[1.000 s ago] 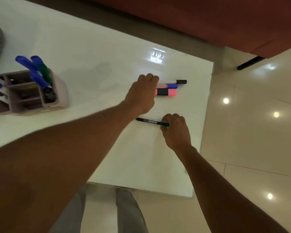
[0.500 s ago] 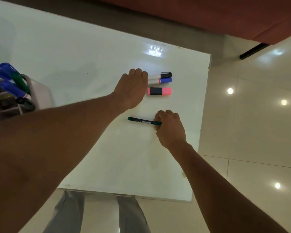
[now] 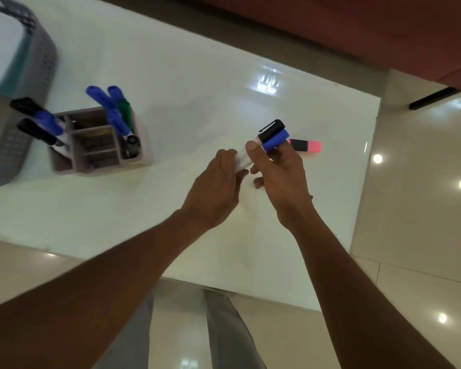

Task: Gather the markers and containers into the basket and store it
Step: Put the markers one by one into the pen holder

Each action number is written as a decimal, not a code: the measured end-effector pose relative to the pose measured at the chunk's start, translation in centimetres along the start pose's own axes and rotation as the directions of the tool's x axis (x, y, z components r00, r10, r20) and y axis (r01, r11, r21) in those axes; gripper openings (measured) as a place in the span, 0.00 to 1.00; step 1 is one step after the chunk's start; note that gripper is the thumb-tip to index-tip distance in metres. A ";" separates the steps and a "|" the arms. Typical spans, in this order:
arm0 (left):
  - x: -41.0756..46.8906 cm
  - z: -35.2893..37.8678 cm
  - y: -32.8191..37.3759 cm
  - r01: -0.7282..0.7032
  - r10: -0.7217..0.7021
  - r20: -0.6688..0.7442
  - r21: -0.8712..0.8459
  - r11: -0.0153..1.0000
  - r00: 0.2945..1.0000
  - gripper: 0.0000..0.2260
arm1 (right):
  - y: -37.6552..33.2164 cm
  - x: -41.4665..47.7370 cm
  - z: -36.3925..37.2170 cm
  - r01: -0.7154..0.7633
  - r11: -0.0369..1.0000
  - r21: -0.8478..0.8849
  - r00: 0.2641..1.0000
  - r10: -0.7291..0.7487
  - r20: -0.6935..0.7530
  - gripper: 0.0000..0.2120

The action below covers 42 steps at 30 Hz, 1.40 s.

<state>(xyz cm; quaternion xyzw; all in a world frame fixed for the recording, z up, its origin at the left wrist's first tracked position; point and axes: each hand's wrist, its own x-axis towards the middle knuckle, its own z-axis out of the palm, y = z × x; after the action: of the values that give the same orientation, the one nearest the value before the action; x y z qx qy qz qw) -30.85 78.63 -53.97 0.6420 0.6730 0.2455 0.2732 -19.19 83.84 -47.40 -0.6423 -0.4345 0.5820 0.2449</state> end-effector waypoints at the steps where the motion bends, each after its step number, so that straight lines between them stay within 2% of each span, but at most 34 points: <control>1: -1.0 -1.1 -0.3 0.013 -0.014 -0.029 -0.036 0.999 0.999 0.09 | -0.7 -0.5 1.4 0.028 1.000 0.000 0.999 -0.028 -0.020 0.12; 5: -4.3 -5.7 -1.5 0.076 -0.090 -0.119 -0.119 0.990 0.989 0.09 | -3.0 -2.8 6.2 0.115 0.993 -0.034 0.993 -0.115 -0.009 0.10; 8: -6.9 -9.6 -3.6 0.150 -0.175 -0.206 -0.131 0.980 0.963 0.14 | -4.5 -5.2 10.3 0.223 0.972 -0.081 0.975 -0.221 0.031 0.07; 12: -9.9 -14.0 -6.5 0.278 -0.303 -0.389 -0.120 0.953 0.870 0.19 | -6.2 -7.8 16.1 0.334 0.940 -0.067 0.942 -0.336 -0.019 0.06; 14: -10.8 -15.8 -8.2 0.364 -0.402 -0.423 -0.171 0.916 0.812 0.20 | -6.7 -8.7 18.9 0.387 0.921 -0.032 0.921 -0.388 -0.036 0.03; 17: -11.4 -17.7 -10.8 0.438 -0.499 -0.418 -0.240 0.866 0.759 0.21 | -7.0 -9.3 22.3 0.457 0.888 -0.041 0.887 -0.459 -0.048 0.03; 20: -11.2 -18.6 -12.7 0.453 -0.522 -0.357 -0.263 0.852 0.775 0.23 | -6.2 -9.1 24.9 0.434 0.897 -0.086 0.896 -0.439 -0.061 0.03; 25: -10.5 -18.9 -14.0 0.410 -0.459 -0.257 -0.223 0.885 0.851 0.23 | -4.3 -8.3 26.5 0.408 0.886 -0.219 0.902 -0.429 -0.055 0.09; 26: -10.4 -18.9 -14.2 0.406 -0.453 -0.245 -0.222 0.887 0.857 0.22 | -4.0 -8.2 26.6 0.395 0.887 -0.240 0.907 -0.418 -0.053 0.07; 28: -10.3 -18.7 -14.3 0.414 -0.459 -0.231 -0.216 0.884 0.858 0.23 | -3.8 -8.0 26.4 0.384 0.883 -0.269 0.909 -0.412 -0.056 0.03; 33: -10.1 -18.3 -14.3 0.440 -0.495 -0.255 -0.245 0.864 0.831 0.25 | -4.3 -7.9 25.9 0.426 0.860 -0.281 0.890 -0.455 -0.041 0.03; 35: -10.0 -18.3 -14.4 0.434 -0.498 -0.268 -0.264 0.861 0.825 0.26 | -4.2 -7.6 26.3 0.412 0.849 -0.331 0.901 -0.434 0.008 0.06; 39: -9.9 -18.2 -14.9 0.431 -0.502 -0.274 -0.280 0.858 0.820 0.30 | -3.8 -6.7 27.2 0.308 0.843 -0.440 0.950 -0.297 0.095 0.11; 42: -9.6 -18.3 -15.6 0.419 -0.495 -0.233 -0.309 0.854 0.837 0.34 | -4.4 -6.7 27.1 0.356 0.831 -0.427 0.927 -0.372 0.048 0.12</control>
<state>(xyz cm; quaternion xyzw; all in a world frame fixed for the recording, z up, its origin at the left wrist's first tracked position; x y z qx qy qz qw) -54.48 68.53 -50.72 0.3769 0.8057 0.3495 0.2944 -46.01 75.22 -45.65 -0.5962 -0.6610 0.4032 0.2120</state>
